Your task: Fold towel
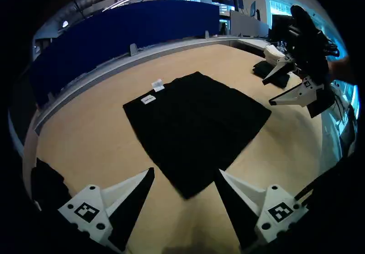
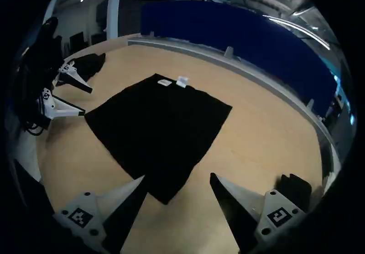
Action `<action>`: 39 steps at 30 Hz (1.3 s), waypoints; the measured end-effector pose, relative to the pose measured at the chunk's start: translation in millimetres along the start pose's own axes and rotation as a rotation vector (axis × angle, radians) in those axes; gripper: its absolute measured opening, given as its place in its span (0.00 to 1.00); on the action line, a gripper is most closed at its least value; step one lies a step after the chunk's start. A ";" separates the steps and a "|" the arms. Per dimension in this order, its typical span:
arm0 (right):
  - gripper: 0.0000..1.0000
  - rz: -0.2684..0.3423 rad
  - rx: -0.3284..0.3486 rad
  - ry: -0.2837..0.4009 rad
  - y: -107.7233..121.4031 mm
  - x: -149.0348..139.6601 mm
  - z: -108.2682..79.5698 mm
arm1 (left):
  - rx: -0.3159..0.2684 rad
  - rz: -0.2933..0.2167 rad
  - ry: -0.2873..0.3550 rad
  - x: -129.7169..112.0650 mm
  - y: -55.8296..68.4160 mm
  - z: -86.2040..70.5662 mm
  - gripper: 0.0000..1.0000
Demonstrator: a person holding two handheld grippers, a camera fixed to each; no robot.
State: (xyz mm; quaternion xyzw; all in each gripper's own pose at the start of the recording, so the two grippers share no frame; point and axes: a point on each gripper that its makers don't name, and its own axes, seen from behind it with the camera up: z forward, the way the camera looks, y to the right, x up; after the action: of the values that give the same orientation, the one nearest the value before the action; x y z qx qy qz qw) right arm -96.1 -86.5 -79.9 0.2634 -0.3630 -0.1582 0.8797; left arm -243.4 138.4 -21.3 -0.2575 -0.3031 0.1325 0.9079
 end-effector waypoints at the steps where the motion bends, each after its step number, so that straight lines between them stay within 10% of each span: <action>1: 1.00 0.000 0.003 -0.005 -0.9 -2.1 0.8 | -0.004 0.001 -0.009 -2.3 0.7 0.7 0.94; 21: 0.83 0.000 0.043 -0.091 -13.1 -34.0 13.5 | -0.009 -0.076 -0.137 -35.2 4.3 8.5 0.80; 39: 0.37 0.027 0.103 -0.118 -27.9 -46.3 15.7 | -0.002 -0.086 -0.150 -36.5 6.2 10.8 0.47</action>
State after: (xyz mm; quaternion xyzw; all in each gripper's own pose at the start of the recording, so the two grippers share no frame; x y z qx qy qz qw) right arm -141.7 -92.9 -112.3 0.2935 -0.4255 -0.1426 0.8441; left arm -279.1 133.2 -34.9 -0.2346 -0.3811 0.1121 0.8872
